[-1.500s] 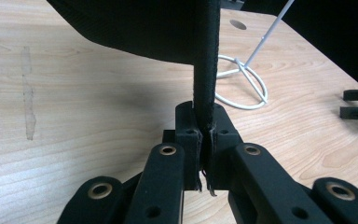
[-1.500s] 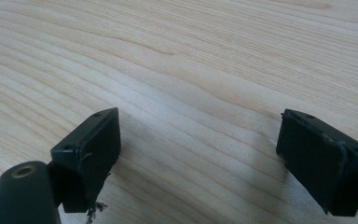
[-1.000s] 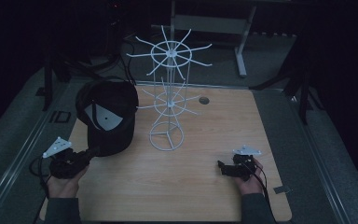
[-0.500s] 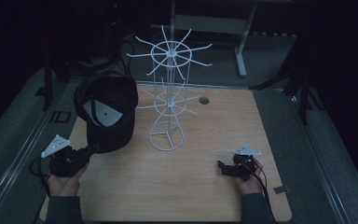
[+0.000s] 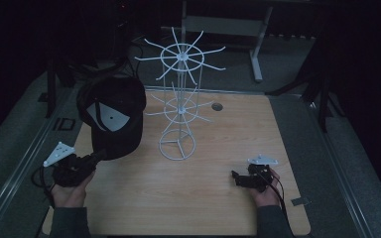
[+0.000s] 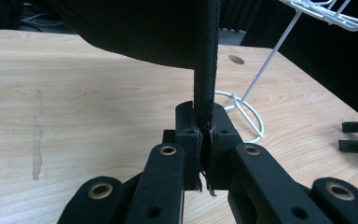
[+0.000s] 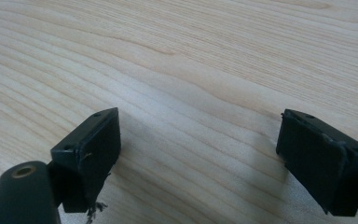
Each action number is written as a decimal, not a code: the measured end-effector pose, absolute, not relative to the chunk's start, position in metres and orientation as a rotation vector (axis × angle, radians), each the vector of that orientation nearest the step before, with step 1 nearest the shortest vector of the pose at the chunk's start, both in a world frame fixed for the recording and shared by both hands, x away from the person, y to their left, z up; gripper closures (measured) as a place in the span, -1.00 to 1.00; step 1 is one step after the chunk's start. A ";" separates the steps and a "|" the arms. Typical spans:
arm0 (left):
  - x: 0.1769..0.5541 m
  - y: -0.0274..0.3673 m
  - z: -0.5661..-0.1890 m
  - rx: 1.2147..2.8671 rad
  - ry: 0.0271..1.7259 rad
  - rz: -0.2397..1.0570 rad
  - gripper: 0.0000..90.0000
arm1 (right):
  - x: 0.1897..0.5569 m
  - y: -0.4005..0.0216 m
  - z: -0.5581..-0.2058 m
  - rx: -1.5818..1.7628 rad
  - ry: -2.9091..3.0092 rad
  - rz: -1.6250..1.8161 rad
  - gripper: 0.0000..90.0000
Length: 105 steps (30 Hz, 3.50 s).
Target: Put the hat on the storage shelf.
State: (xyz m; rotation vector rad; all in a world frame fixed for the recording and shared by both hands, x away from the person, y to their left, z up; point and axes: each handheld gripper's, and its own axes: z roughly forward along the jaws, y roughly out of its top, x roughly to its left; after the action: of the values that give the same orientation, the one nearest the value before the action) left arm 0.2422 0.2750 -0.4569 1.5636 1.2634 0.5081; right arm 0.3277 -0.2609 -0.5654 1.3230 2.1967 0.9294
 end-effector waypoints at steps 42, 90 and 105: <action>0.237 0.258 -0.428 1.527 1.214 0.621 0.92 | 0.328 -0.261 -0.565 1.323 2.195 0.932 -0.70; 0.245 0.247 -0.403 1.502 1.170 0.738 0.92 | 0.328 -0.261 -0.565 1.323 2.195 0.931 -0.70; 0.234 0.243 -0.398 1.506 1.135 0.769 0.92 | 0.328 -0.261 -0.565 1.323 2.195 0.932 -0.70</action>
State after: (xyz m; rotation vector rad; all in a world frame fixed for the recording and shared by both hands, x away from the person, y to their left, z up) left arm 0.2342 0.2434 -0.3984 1.5063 1.1347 0.7695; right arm 0.3279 -0.2606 -0.5654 1.3230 2.1948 0.9318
